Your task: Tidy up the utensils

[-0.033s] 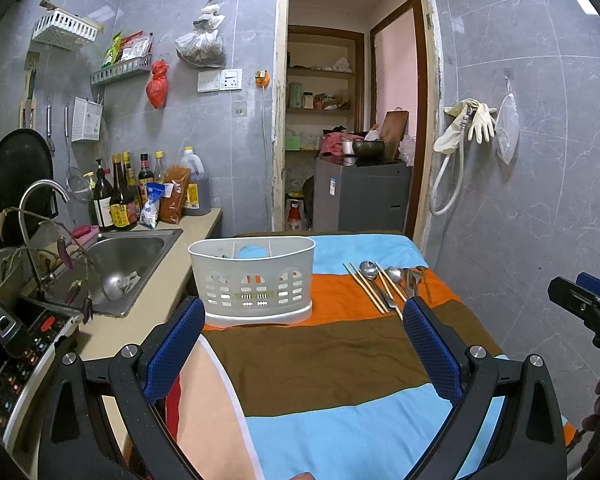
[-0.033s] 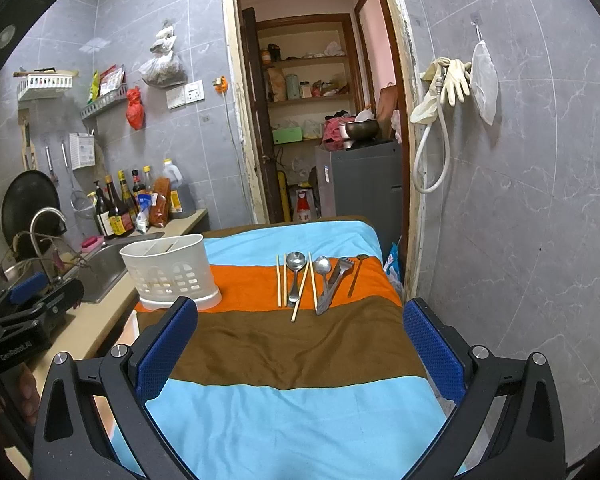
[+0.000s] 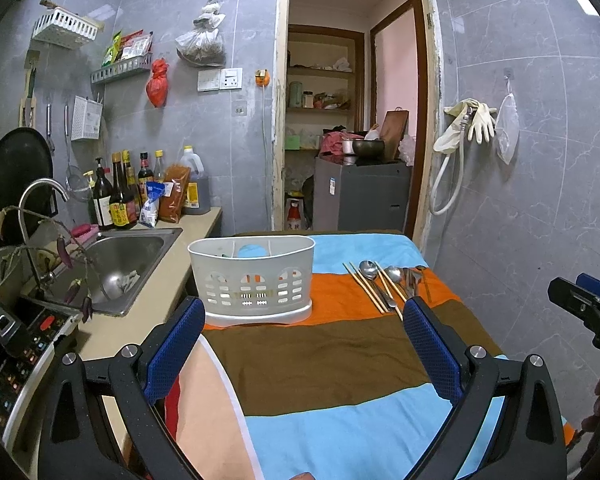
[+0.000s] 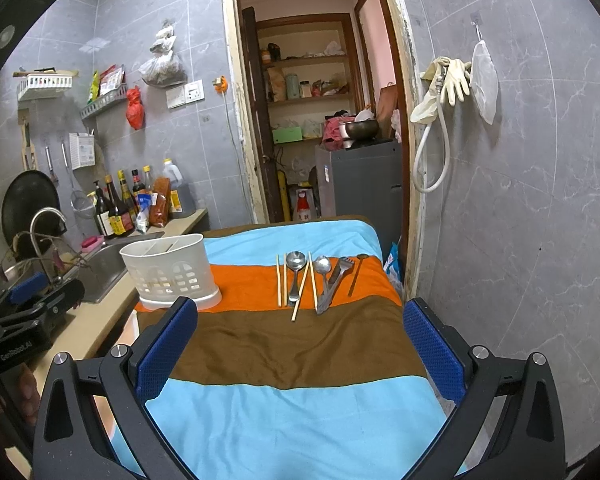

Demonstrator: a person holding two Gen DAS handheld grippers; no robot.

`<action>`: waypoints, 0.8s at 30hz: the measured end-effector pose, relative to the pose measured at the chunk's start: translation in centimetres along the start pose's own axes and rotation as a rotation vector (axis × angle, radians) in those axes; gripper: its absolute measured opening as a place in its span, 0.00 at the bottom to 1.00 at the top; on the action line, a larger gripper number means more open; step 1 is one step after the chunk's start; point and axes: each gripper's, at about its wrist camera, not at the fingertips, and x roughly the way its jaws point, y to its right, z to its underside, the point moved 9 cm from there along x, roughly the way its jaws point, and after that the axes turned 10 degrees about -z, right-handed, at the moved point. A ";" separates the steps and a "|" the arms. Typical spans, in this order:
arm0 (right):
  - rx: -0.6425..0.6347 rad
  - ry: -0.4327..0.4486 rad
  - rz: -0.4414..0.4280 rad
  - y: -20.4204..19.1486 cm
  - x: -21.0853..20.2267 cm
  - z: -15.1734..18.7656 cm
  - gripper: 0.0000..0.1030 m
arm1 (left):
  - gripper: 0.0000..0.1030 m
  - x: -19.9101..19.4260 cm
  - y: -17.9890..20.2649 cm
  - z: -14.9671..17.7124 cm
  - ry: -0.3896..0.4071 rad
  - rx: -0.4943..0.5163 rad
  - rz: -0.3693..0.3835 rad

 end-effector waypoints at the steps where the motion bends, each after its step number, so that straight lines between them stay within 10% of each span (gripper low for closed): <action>1: 0.002 -0.001 0.001 0.0 0.0 0.0 1.00 | 0.94 0.1 0.2 -0.1 -0.002 -0.005 0.001; 24: -0.009 -0.007 0.116 2.7 2.0 -2.8 1.00 | 0.94 4.3 5.4 -5.6 0.031 0.032 0.089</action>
